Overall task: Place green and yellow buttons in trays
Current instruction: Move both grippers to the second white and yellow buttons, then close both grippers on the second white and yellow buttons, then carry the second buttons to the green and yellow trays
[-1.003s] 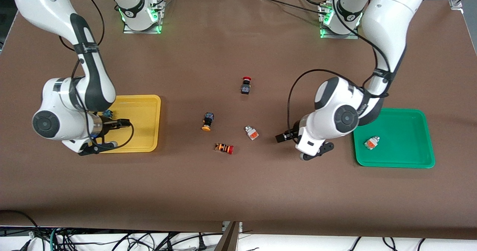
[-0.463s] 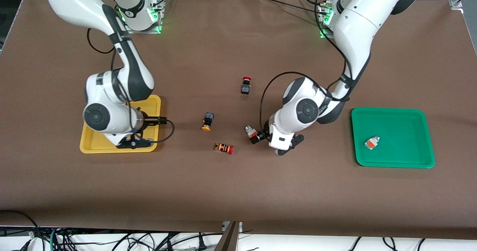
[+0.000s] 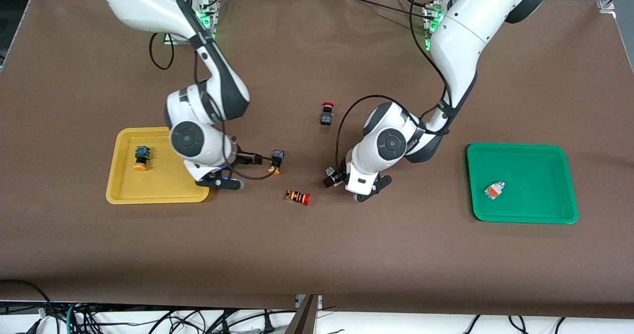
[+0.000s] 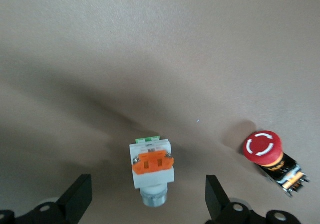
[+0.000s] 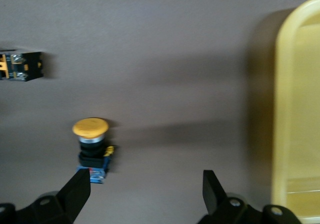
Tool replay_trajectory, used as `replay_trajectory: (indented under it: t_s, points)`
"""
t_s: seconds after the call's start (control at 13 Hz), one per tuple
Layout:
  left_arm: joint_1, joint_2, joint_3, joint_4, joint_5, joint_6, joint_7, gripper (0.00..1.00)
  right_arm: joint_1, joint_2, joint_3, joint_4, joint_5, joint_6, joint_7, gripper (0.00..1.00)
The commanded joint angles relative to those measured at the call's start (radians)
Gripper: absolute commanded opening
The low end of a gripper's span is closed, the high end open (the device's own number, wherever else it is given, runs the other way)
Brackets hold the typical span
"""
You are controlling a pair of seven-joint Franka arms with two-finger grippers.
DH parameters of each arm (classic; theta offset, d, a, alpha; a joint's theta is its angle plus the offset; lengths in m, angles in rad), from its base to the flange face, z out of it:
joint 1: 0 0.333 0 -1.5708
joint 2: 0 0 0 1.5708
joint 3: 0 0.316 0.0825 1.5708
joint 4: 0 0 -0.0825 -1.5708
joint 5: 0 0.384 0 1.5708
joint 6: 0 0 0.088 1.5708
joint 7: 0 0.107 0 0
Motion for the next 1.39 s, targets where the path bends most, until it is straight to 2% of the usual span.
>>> replay_trajectory:
  t_s: [0.0,0.08,0.23,0.46,0.62,0.93,1.31]
  points:
    - [-0.089,0.043,0.072,0.035,0.032,0.034,-0.008,0.98,0.048,0.027,-0.009,0.007,0.013,0.057,0.104,0.99]
    - [-0.097,0.047,0.086,0.035,0.038,0.039,-0.008,0.85,0.061,0.038,-0.009,0.007,0.013,0.077,0.133,0.99]
    - [-0.097,0.048,0.086,0.035,0.038,0.039,-0.008,0.52,0.088,0.056,-0.009,0.007,0.013,0.117,0.190,0.99]
    - [-0.097,0.047,0.086,0.035,0.040,0.037,-0.007,0.21,0.114,0.077,-0.009,0.006,0.014,0.161,0.235,0.99]
    - [-0.097,0.045,0.086,0.035,0.038,0.037,-0.004,0.12,0.124,0.091,-0.009,0.004,0.017,0.190,0.256,0.99]
    - [-0.073,0.002,0.092,0.036,0.041,0.004,0.001,0.07,0.138,0.117,-0.009,0.001,0.034,0.209,0.263,0.99]
    - [-0.008,-0.111,0.094,0.039,0.044,-0.223,0.028,0.08,0.148,0.140,-0.009,0.001,0.033,0.209,0.260,0.99]
